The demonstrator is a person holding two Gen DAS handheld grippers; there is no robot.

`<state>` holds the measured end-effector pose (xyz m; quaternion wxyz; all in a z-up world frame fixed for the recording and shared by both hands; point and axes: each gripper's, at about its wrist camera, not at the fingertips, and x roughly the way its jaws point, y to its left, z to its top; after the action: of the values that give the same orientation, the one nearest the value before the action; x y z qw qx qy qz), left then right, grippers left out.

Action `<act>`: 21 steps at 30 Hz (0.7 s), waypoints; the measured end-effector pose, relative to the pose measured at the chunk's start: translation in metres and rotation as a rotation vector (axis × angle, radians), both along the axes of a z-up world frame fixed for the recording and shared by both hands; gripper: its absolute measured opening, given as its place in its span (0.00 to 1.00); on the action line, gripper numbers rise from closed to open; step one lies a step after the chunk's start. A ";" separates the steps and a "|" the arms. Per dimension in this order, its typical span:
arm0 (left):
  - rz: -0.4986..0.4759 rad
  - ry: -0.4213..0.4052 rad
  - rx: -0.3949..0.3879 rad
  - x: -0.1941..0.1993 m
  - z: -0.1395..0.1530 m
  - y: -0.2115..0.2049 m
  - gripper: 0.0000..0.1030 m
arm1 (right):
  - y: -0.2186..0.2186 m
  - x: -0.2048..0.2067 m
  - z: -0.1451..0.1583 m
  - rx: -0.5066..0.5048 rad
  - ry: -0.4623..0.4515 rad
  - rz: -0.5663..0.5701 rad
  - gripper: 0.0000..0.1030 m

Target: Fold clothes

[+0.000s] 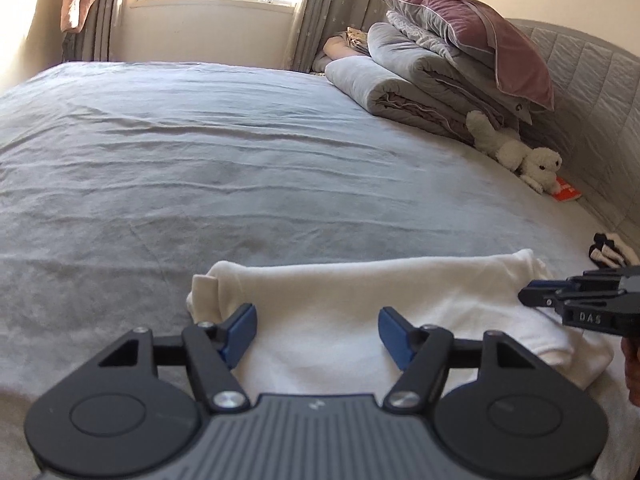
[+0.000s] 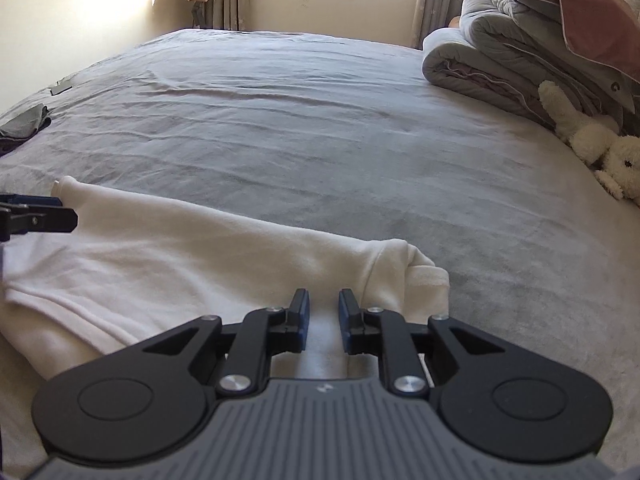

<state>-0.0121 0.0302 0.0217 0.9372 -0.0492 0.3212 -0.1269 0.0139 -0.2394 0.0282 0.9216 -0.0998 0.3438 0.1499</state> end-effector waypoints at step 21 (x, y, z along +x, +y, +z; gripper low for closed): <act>-0.029 -0.004 0.149 -0.026 0.005 -0.033 0.71 | 0.016 -0.021 0.013 0.039 0.016 0.083 0.42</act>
<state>-0.0377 -0.0030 0.0271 0.9370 0.0253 0.3286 -0.1162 -0.0071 -0.2238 0.0414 0.9136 -0.0949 0.3438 0.1953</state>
